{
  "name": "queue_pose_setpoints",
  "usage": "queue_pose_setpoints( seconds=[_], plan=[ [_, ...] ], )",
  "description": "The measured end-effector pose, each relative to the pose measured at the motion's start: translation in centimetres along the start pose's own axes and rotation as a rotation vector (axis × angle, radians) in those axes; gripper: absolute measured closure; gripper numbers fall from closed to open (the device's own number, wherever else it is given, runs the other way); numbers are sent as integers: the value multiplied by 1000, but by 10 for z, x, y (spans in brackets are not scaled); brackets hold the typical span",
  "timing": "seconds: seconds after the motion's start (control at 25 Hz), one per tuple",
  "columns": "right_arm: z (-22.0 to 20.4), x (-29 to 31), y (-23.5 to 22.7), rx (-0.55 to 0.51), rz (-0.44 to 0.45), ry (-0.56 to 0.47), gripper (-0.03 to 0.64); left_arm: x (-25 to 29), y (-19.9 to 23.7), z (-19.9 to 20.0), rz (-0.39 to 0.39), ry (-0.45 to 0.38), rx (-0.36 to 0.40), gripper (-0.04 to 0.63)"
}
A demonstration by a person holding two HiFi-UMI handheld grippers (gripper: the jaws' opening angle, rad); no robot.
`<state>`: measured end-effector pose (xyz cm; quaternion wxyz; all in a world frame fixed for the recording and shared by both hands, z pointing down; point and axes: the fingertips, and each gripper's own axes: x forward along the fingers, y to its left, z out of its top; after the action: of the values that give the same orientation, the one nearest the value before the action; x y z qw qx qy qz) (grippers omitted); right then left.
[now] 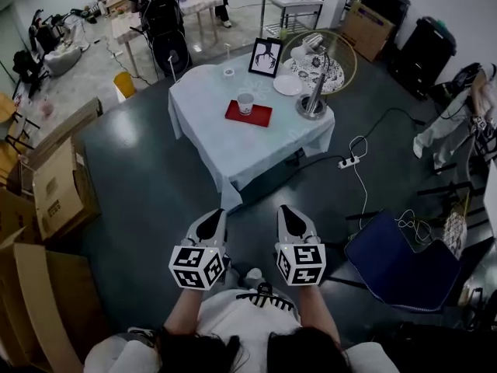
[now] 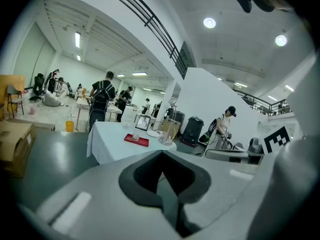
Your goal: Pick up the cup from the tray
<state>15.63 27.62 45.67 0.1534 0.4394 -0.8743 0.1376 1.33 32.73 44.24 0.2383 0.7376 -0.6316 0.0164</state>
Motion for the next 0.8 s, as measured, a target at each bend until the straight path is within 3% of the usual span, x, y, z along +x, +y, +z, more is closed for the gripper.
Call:
queue_pose_setpoints(
  seconds=[0.32,0.56,0.8],
  plan=[
    [17,9,-4,57,47,-70,588,12,-3,6,9,-17,7,595],
    [24,30,-5,91,114,-77,394,36,5,9,-5,-4,7,595],
    [46,66,-19,84,99,-92,326,77,27,27,-22,9,7,595]
  ],
)
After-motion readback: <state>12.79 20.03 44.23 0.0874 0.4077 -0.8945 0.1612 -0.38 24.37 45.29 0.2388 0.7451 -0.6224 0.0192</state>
